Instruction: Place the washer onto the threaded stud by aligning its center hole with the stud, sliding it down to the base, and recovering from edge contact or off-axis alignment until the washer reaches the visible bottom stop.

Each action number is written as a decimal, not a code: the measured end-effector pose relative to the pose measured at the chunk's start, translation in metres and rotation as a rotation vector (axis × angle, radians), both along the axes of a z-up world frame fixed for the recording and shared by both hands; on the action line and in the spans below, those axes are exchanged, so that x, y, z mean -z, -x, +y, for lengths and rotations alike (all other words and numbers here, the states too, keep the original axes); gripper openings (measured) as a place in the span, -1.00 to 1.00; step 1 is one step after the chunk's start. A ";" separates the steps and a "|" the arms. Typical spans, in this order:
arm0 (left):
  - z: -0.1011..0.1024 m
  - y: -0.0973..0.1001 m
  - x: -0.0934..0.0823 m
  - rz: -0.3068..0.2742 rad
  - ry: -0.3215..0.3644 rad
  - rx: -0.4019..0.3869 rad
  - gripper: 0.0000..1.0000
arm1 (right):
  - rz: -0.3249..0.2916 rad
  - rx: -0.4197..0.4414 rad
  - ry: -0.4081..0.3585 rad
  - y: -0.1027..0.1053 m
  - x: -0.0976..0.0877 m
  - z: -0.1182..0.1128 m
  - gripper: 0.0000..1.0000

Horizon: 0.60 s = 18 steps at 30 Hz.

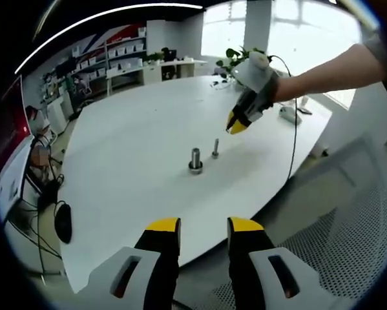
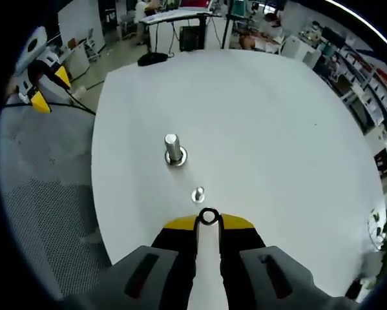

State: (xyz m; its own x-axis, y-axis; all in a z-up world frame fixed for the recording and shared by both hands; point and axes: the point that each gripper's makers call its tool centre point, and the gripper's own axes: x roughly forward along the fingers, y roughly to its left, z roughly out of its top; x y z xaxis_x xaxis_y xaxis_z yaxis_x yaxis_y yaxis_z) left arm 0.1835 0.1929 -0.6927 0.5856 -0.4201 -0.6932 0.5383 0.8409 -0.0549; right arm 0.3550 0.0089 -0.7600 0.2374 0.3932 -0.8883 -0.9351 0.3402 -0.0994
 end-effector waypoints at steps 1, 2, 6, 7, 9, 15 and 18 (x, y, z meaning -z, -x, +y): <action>0.000 0.000 -0.001 -0.001 0.002 -0.002 -0.46 | 0.000 -0.008 -0.003 0.000 0.000 0.004 -0.73; 0.000 0.000 -0.001 -0.002 0.003 -0.003 -0.46 | 0.000 -0.015 -0.003 0.000 0.001 0.007 -0.73; 0.000 0.000 0.000 0.000 0.000 0.000 -0.47 | 0.005 -0.049 0.019 0.001 0.006 0.019 -0.73; 0.000 0.001 0.000 0.002 -0.001 0.000 -0.47 | 0.005 -0.056 0.026 0.000 0.007 0.020 -0.73; 0.001 0.000 0.000 0.000 0.000 -0.002 -0.47 | 0.007 -0.065 0.036 -0.003 0.011 0.022 -0.73; 0.000 0.000 0.000 0.002 0.003 0.000 -0.47 | 0.020 -0.077 0.058 -0.004 0.016 0.023 -0.73; 0.000 -0.001 0.000 0.001 0.006 0.001 -0.47 | 0.027 -0.081 0.065 -0.004 0.019 0.022 -0.73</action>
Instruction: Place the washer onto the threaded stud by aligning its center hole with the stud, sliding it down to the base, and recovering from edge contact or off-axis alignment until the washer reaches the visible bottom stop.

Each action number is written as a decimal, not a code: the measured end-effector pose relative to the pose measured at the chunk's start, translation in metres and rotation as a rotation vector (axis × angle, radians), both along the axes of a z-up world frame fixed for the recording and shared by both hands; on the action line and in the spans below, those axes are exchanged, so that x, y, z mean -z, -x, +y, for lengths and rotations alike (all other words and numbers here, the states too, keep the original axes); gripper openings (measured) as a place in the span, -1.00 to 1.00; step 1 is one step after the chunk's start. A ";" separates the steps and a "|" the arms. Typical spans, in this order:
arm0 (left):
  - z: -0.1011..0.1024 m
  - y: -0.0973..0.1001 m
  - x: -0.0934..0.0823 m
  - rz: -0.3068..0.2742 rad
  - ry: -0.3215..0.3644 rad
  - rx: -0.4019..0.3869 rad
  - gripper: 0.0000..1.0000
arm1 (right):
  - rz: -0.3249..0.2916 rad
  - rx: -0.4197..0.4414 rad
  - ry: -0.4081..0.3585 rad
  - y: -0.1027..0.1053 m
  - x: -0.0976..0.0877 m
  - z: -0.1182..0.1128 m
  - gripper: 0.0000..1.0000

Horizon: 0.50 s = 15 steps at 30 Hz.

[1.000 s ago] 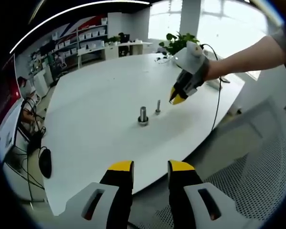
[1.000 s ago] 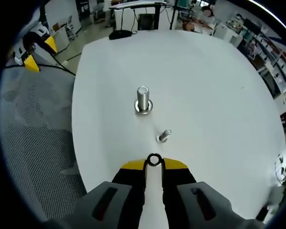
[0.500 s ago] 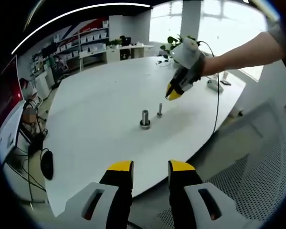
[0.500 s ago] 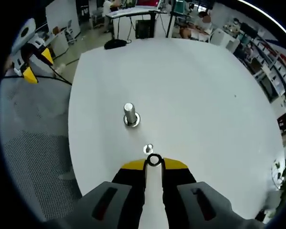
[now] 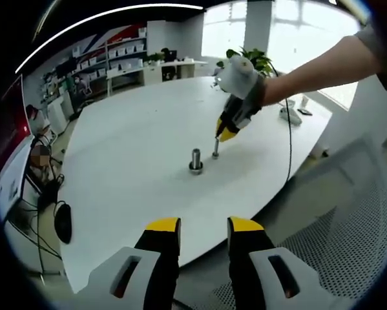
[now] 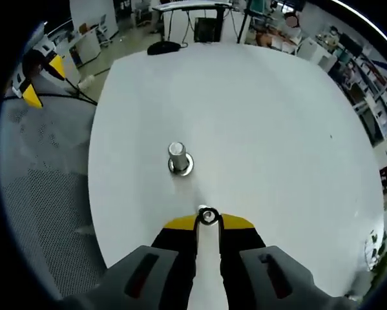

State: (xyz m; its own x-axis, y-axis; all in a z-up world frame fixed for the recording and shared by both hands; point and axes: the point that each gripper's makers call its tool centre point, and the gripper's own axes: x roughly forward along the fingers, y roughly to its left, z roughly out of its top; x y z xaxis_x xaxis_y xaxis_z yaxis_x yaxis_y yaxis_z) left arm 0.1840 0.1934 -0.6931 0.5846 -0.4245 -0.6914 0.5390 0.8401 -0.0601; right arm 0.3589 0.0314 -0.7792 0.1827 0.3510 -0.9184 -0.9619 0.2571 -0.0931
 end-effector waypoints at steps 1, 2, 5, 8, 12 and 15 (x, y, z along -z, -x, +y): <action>0.000 0.000 0.000 0.000 0.000 0.001 -0.47 | 0.003 0.000 0.000 0.000 0.001 0.000 -0.73; -0.001 0.000 0.000 0.001 -0.001 0.003 -0.47 | 0.007 -0.003 0.001 0.002 0.001 0.000 -0.73; -0.001 0.001 0.000 0.002 -0.002 0.006 -0.47 | 0.005 -0.009 0.002 0.001 0.003 0.001 -0.73; -0.001 0.001 0.000 0.005 -0.003 0.008 -0.47 | 0.013 -0.010 0.008 0.000 0.007 0.001 -0.73; -0.001 0.000 -0.001 0.000 0.002 0.003 -0.47 | 0.025 -0.008 0.007 0.002 0.011 0.001 -0.73; -0.002 0.000 -0.002 -0.005 0.003 0.003 -0.47 | 0.030 -0.012 0.023 0.000 0.020 -0.001 -0.73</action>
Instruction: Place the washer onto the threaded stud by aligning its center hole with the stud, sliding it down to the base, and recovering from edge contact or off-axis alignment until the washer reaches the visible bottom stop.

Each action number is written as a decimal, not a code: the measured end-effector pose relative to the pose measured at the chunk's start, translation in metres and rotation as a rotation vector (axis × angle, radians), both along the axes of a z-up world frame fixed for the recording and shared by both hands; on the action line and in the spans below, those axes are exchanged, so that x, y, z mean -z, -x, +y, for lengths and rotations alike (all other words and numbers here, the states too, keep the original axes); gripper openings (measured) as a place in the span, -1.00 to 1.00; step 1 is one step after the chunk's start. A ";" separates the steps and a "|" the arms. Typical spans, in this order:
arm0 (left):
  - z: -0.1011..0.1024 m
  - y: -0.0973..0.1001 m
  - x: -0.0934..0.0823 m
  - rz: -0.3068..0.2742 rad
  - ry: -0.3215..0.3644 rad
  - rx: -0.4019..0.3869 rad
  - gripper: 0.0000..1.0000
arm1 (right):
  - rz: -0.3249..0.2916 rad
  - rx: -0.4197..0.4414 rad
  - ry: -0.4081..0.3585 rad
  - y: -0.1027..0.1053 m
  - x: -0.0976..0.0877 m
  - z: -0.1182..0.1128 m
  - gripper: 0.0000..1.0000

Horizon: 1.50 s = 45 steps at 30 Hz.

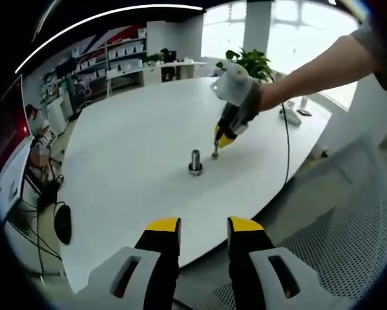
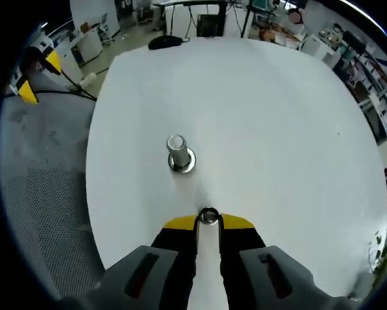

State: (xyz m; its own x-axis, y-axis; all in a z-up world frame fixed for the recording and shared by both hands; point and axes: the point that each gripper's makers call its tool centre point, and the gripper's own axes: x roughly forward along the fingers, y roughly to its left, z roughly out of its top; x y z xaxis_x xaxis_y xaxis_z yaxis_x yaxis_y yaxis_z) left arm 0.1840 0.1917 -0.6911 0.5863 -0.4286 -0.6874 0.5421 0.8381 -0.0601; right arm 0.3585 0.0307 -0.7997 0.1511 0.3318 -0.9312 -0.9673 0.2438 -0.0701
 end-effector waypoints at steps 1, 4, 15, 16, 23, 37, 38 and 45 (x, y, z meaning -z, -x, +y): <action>0.000 0.000 0.000 0.000 -0.001 0.000 -0.47 | 0.000 -0.005 0.005 0.000 0.002 0.000 -0.73; 0.001 0.000 0.001 0.000 -0.003 -0.004 -0.47 | 0.005 -0.006 0.017 -0.001 0.009 0.000 -0.73; 0.002 -0.001 0.001 -0.002 -0.005 -0.009 -0.47 | 0.014 -0.011 0.046 -0.003 0.026 0.004 -0.72; 0.002 -0.001 0.001 -0.001 -0.005 -0.009 -0.47 | 0.016 -0.009 0.048 -0.003 0.027 0.004 -0.72; 0.003 -0.004 -0.004 -0.019 0.011 -0.021 -0.48 | 0.012 -0.006 0.030 -0.003 0.029 0.004 -0.71; 0.002 -0.001 0.000 0.004 0.010 -0.013 -0.49 | -0.001 0.046 -0.045 -0.003 0.018 0.004 -0.61; 0.002 -0.001 0.000 0.007 0.014 -0.014 -0.49 | -0.002 0.055 -0.054 -0.002 0.017 0.003 -0.61; -0.003 0.000 0.000 0.005 0.016 0.009 -0.51 | -0.012 0.137 -0.169 0.012 -0.002 -0.001 -0.58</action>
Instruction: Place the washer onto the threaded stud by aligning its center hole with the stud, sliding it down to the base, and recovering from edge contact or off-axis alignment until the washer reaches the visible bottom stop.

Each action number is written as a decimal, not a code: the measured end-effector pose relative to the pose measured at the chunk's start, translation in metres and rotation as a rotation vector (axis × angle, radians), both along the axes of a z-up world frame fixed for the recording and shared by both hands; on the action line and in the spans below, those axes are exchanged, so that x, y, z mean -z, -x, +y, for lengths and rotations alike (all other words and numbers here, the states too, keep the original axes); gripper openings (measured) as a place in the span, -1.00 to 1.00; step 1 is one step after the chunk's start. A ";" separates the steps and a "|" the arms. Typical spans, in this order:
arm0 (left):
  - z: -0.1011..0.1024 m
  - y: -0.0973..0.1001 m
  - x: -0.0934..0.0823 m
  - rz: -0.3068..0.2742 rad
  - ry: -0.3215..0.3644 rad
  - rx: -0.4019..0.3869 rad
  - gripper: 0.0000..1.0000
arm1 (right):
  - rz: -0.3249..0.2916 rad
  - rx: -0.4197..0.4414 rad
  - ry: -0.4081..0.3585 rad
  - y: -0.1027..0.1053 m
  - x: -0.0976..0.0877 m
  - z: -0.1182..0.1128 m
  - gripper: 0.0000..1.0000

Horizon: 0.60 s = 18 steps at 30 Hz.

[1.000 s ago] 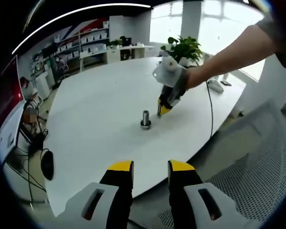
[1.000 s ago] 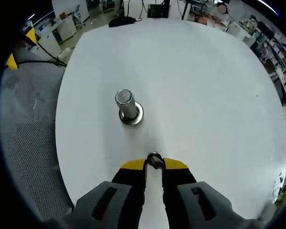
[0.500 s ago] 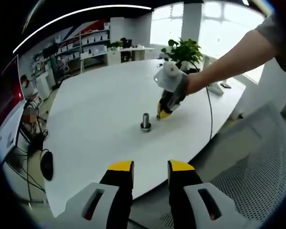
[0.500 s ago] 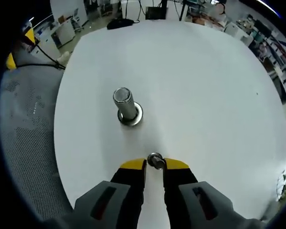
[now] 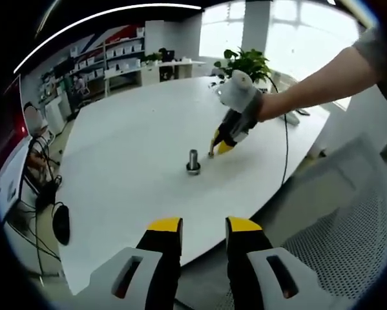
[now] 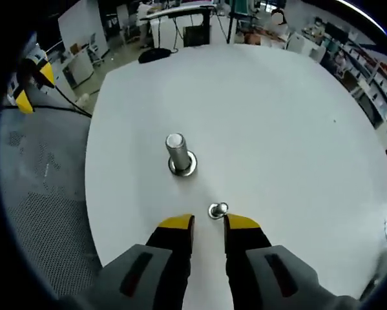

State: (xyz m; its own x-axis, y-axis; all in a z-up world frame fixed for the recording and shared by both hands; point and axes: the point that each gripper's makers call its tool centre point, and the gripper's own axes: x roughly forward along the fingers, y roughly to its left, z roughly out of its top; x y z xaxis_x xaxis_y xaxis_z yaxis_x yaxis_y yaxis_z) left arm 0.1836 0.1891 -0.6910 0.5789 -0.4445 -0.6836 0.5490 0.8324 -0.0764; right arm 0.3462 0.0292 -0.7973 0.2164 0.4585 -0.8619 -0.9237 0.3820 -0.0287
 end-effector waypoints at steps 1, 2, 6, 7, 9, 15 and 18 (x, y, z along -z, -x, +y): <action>0.000 0.000 0.000 0.001 0.002 0.000 -0.51 | -0.003 0.007 -0.010 0.002 -0.002 -0.002 -0.58; 0.000 0.000 0.000 0.002 0.001 0.001 -0.51 | -0.004 0.014 -0.013 0.007 -0.004 -0.005 -0.56; 0.000 0.000 -0.001 0.002 0.012 0.006 -0.53 | -0.040 0.027 -0.007 0.018 -0.008 -0.024 -0.52; 0.002 -0.001 -0.001 0.003 0.021 -0.006 -0.54 | -0.051 0.037 -0.009 0.020 -0.010 -0.028 -0.52; 0.003 -0.002 -0.004 0.000 0.042 -0.014 -0.53 | -0.061 0.069 -0.025 0.023 -0.015 -0.034 -0.51; -0.002 0.001 -0.003 -0.002 0.025 0.006 -0.54 | -0.089 0.198 -0.105 0.036 -0.043 -0.044 -0.46; -0.001 0.000 -0.004 -0.002 0.038 -0.003 -0.53 | -0.111 0.236 -0.122 0.045 -0.057 -0.049 -0.45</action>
